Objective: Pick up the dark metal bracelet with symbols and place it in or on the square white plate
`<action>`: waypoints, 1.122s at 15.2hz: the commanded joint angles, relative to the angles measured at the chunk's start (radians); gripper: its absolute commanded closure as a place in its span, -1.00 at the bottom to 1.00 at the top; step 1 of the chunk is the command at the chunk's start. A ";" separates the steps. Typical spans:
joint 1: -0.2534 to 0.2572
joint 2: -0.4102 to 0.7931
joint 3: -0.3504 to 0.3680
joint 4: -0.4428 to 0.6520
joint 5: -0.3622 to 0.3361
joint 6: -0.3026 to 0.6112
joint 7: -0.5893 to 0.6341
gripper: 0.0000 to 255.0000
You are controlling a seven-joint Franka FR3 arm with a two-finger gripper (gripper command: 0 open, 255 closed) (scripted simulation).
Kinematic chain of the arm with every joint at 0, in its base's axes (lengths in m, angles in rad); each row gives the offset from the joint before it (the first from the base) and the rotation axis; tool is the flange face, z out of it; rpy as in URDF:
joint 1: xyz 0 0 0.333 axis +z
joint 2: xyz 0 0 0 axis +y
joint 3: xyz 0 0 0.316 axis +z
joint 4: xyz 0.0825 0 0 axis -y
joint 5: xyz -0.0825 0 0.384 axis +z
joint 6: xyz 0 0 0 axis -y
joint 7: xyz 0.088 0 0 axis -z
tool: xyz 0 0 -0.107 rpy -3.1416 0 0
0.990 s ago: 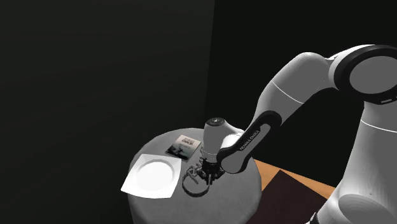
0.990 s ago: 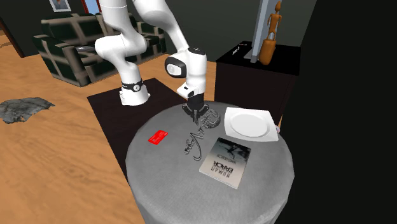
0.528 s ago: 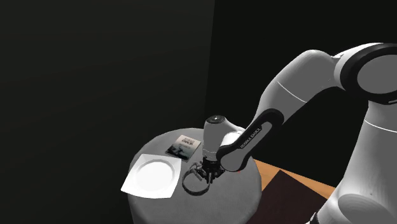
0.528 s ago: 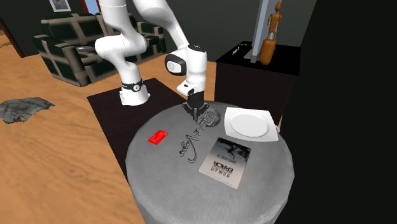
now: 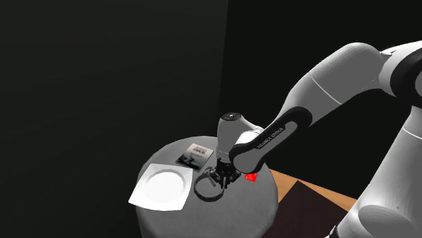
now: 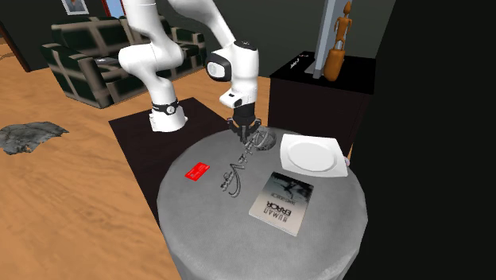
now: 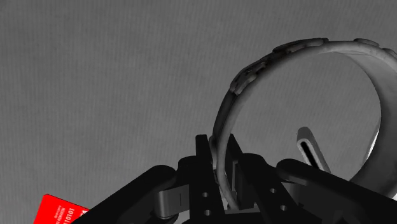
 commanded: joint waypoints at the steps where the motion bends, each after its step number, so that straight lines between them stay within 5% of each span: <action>1: -0.002 -0.025 0.004 0.005 0.021 -0.028 -0.016 1.00; 8: -0.002 -0.108 0.009 0.020 0.080 -0.118 -0.059 1.00; 17: 0.077 0.207 0.016 0.422 -0.096 -0.240 0.134 1.00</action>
